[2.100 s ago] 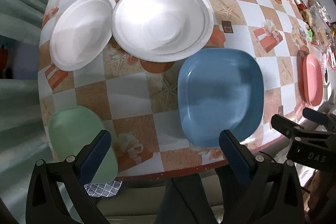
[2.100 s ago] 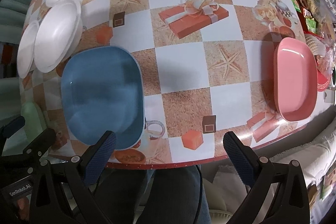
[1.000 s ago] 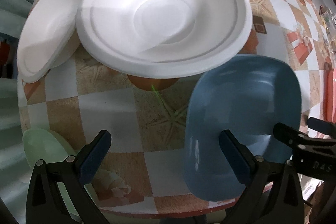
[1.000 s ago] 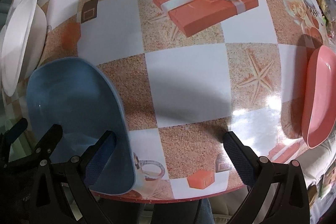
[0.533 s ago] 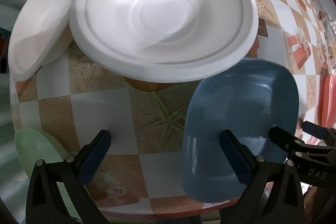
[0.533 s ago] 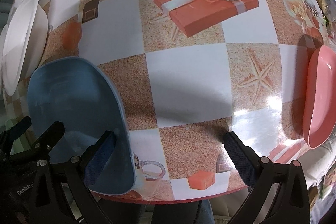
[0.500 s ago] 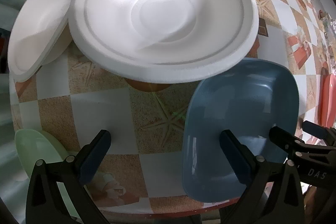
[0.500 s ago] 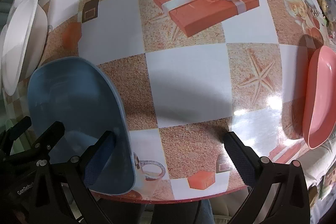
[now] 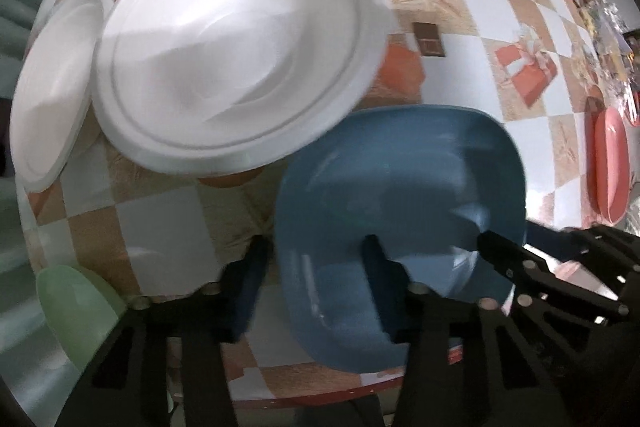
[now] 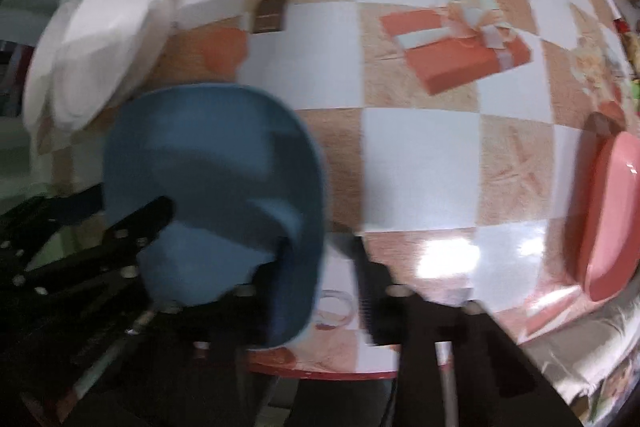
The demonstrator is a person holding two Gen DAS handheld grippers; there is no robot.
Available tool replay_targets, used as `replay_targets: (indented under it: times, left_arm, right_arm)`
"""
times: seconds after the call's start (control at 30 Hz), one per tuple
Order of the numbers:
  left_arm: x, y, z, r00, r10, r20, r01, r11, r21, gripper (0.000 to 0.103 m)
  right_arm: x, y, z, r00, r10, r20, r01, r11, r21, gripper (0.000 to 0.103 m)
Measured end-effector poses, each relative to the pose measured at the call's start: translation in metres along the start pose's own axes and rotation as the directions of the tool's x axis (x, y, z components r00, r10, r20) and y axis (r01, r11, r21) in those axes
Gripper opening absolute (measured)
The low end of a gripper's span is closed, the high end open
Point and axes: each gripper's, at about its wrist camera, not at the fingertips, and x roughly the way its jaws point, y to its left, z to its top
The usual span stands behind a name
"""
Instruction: Organize plates and bowls
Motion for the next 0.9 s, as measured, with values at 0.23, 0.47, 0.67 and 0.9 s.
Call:
replay_targets:
  times: [0.23,0.47,0.67,0.9]
  left_arm:
    - [0.003,0.002,-0.002,1.0,0.001,-0.01,-0.001,1.0,-0.002,0.038]
    - [0.023,0.02,-0.054,1.0,0.004,-0.008,-0.004,1.0,-0.022,0.038]
    - [0.032,0.044,-0.084,1.0,0.012,-0.007,-0.012,0.997,-0.078,0.038]
    - [0.041,0.05,-0.09,1.0,0.014,0.011,-0.012,0.994,-0.109,0.038]
  right_arm:
    - [0.021,0.004,0.015,1.0,0.004,-0.031,-0.003,0.999,0.032,0.016]
    - [0.025,0.027,-0.001,0.998,0.021,-0.06,-0.021,1.0,-0.003,0.016]
    - [0.05,0.054,0.001,0.996,0.034,-0.087,-0.039,0.998,-0.058,0.016]
    - [0.063,0.089,-0.018,0.995,0.033,-0.094,-0.043,0.994,-0.099,0.017]
